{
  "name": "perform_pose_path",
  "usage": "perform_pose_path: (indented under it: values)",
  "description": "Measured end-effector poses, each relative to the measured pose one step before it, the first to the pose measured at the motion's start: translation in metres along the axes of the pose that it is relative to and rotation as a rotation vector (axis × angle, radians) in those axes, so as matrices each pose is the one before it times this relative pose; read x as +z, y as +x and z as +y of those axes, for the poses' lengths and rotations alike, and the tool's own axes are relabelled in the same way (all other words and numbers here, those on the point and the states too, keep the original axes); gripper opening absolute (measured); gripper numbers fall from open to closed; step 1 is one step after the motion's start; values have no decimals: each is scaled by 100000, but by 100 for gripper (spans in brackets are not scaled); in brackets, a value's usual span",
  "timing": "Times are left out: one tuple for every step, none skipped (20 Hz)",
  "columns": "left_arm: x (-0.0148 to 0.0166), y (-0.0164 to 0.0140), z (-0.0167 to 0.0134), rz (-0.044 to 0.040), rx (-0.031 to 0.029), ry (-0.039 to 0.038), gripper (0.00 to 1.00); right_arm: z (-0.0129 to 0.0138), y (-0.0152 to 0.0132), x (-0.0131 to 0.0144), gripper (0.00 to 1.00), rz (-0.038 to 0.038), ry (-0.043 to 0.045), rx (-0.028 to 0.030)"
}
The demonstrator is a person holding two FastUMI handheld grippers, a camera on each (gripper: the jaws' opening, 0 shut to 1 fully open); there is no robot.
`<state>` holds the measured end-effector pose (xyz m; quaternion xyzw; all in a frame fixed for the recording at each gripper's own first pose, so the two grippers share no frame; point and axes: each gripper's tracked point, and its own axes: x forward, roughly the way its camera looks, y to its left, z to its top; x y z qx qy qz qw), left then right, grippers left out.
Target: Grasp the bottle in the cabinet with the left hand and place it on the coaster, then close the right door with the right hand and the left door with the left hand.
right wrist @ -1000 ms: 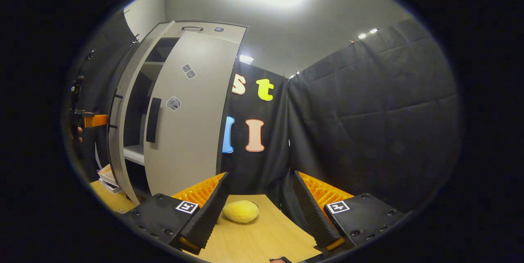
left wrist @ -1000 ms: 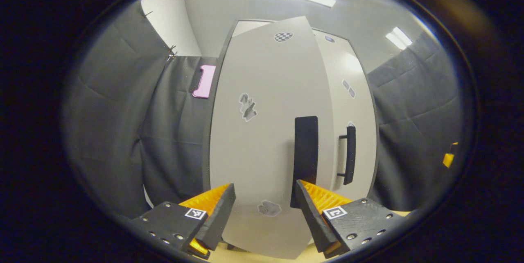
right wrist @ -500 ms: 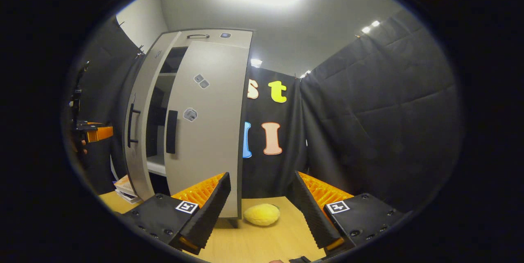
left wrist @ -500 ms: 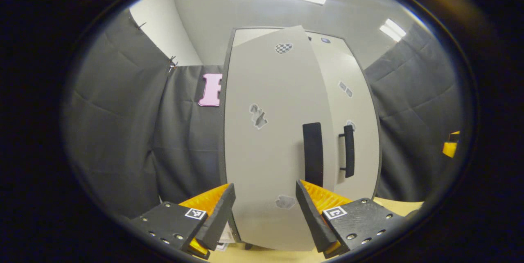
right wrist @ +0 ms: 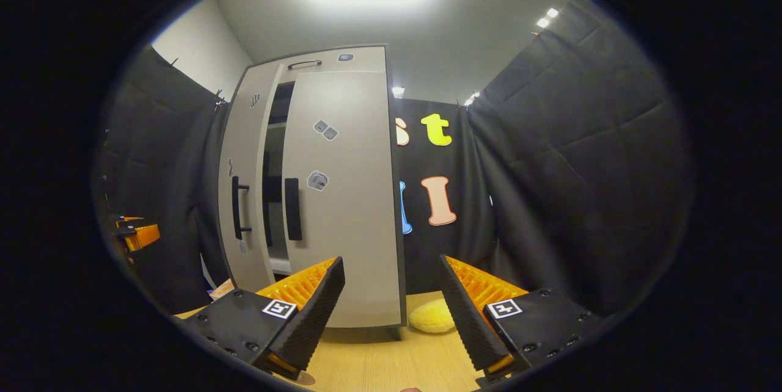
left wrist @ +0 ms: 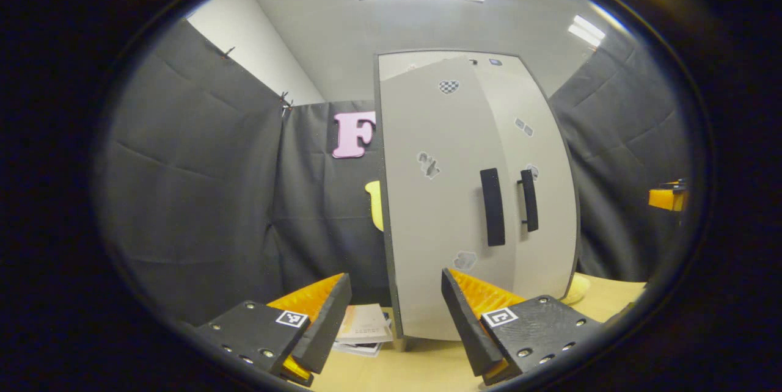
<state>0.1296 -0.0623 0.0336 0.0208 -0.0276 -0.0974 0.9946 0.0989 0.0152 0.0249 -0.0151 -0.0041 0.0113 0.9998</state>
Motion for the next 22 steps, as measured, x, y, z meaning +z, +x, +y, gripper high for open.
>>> perform_pose_path:
  values:
    - [-358, -718, 637, 1253, 1089, 403, 87, 159, -193, 122, 97, -184, -668, 446]
    - [-120, -658, 407, 917, 631, 489, 92, 125, -100, 80, 97, -294, -672, 491]
    - [-241, -833, 547, 788, 1098, 569, 92, 192, -147, 93, 97, -226, -367, 764]
    - [-157, -663, 454, 636, 830, 627, 92, 373, -257, -16, 97, -109, -360, 1112]
    - [-180, -638, 435, 493, 742, 432, 92, 311, -214, -7, 97, -135, -530, 930]
    - [-267, -568, 290, 387, 691, 277, 92, 137, -292, 61, 97, -449, -1108, 671]
    - [-152, -433, 228, 111, 701, -179, 92, 129, -293, -30, 97, -661, -1316, 269]
    - [-218, -625, 165, 559, 790, -297, 87, 139, -280, -11, 97, -382, -920, 311]
    - [-274, -469, 186, 687, 815, -318, 87, 305, -241, 22, 97, -382, -294, 858]
    - [-120, -524, 42, 97, 258, -180, 87, 483, -256, -65, 97, -442, 75, 986]
    - [-69, -543, 121, -97, 447, 55, 92, 474, -185, -64, 96, -73, 119, 1258]
    - [-5, -297, 62, -134, 249, 354, 87, 459, -201, -167, 97, 190, -228, 1261]
    - [-3, -316, 157, -309, 403, 657, 87, 315, -84, -118, 97, 503, -310, 747]
    - [77, -20, 151, -57, 299, 834, 92, 396, -61, -137, 97, 390, -327, 951]
    - [41, -63, 143, -269, 326, 811, 92, 344, -96, 17, 97, 98, -475, 604]
    - [183, -56, 271, -519, 588, 763, 92, 203, -44, -38, 97, -43, -667, 515]
    - [121, -113, 192, -404, 278, 468, 92, 212, -8, 64, 97, -155, -751, 282]
    - [156, -55, 154, -310, 245, 133, 92, 119, 17, 31, 97, -107, -689, 93]
    - [23, -83, 151, -22, 12, 50, 92, 150, 138, 43, 97, -92, -376, 39]
    - [102, 0, 168, -189, 210, 21, 92, 56, -167, 61, 97, -204, 28, 107]
    - [170, -137, 103, -297, 124, 107, 87, 42, -9, 41, 97, -100, 330, 7]
    - [100, 26, 16, -128, 134, 171, 92, 72, -104, -51, 97, -10, 497, -117]
